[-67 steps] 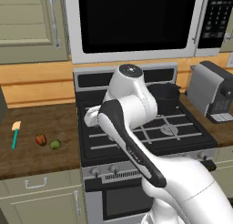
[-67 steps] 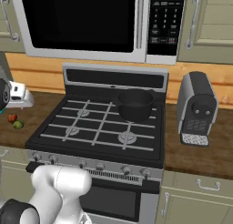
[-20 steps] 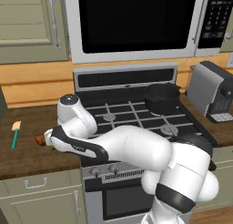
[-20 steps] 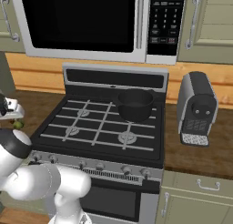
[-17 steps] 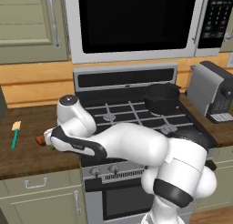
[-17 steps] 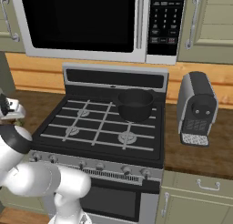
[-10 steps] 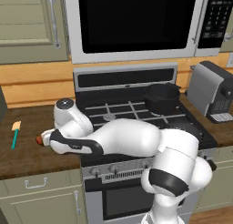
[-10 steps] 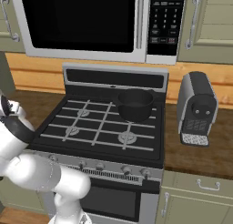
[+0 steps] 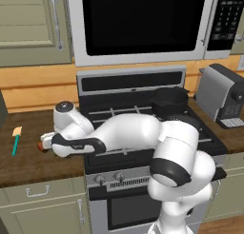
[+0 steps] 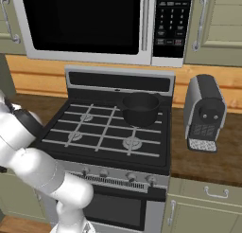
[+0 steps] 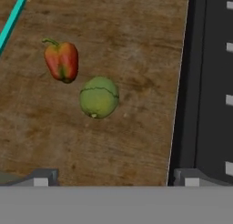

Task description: Put the bell pepper and lime in the pot. Retrieve the spatula and lightly stir the vegetables in the pot.

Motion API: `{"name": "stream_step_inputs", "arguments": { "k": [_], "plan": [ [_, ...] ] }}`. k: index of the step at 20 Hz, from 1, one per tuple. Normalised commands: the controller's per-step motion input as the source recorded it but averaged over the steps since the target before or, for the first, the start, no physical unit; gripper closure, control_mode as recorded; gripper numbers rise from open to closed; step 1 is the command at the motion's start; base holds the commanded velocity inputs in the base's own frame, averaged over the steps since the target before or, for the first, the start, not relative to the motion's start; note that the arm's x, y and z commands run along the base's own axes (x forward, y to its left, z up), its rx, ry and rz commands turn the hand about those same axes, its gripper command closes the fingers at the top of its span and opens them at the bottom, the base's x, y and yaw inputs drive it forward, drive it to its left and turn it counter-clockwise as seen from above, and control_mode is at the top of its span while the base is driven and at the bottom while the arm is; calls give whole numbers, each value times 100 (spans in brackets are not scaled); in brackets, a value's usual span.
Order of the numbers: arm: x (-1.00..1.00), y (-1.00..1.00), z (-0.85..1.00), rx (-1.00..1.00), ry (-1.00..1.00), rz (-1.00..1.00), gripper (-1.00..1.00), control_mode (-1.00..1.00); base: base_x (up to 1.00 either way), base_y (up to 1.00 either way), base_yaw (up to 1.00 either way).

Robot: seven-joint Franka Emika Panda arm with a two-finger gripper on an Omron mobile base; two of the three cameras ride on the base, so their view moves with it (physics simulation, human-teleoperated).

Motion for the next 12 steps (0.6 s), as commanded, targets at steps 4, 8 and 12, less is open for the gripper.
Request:
{"name": "stream_step_inputs", "arguments": {
  "k": [4, 8, 12],
  "plan": [
    [17, 23, -18, 0, 0, -5, -100, -100, 0, 0, 0],
    [16, 25, -20, -3, -1, -7, -100, -100, 0, 0, 0],
    [22, 19, -8, 0, 0, -7, -100, -100, 0, 0, 0]
  ]
}}
